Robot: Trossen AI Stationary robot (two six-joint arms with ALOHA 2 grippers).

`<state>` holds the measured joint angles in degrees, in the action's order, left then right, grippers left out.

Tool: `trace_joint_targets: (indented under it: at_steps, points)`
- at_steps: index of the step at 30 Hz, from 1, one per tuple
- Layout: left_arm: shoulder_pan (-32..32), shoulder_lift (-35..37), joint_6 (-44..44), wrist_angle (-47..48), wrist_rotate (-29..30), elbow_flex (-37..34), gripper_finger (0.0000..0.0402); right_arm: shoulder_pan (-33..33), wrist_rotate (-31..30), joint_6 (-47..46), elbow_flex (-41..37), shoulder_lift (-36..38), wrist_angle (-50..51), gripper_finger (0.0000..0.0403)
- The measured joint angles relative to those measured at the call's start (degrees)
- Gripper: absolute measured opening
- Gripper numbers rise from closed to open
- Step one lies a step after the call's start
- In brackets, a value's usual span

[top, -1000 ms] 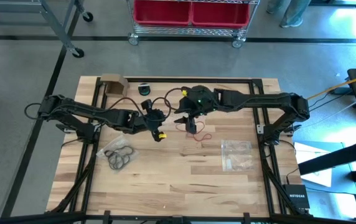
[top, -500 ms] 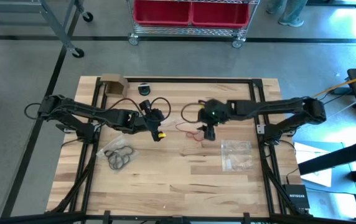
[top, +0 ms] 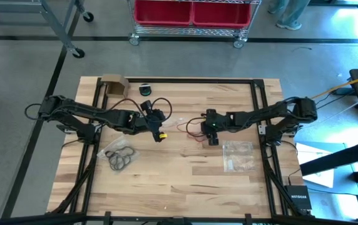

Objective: Sort rubber bands
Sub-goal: Put the red rubber band into the transparent zip bag

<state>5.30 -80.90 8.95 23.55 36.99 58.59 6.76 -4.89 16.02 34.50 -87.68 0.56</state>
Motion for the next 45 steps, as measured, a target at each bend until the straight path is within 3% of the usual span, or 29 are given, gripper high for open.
trace_joint_targets:
  at_steps: [5,16,29,33,40,45]
  points:
    - [0.0,0.0,0.0,0.1,0.0,0.0,0.0,0.0,0.6,5.0,0.2,-4.0,-3.1,0.0195]
    - [0.0,0.0,-0.1,0.0,0.0,0.0,0.0,1.1,-7.3,7.6,0.2,-7.4,-11.1,0.0195]
    - [0.1,0.0,0.3,-0.2,-0.8,0.0,0.0,10.0,11.2,-2.2,0.5,-9.8,-10.7,0.019]
    - [0.3,0.0,0.6,-0.2,-0.8,0.0,0.0,9.9,12.6,-3.8,0.7,-12.1,-11.5,0.0149]
    - [0.7,0.0,0.0,-0.2,-0.8,0.0,0.0,9.7,14.7,-5.5,0.7,-12.6,-11.6,0.0016]
    - [0.9,0.0,0.1,-0.1,-0.8,0.0,0.0,8.4,13.1,-10.1,0.6,-10.9,-10.3,0.0004]
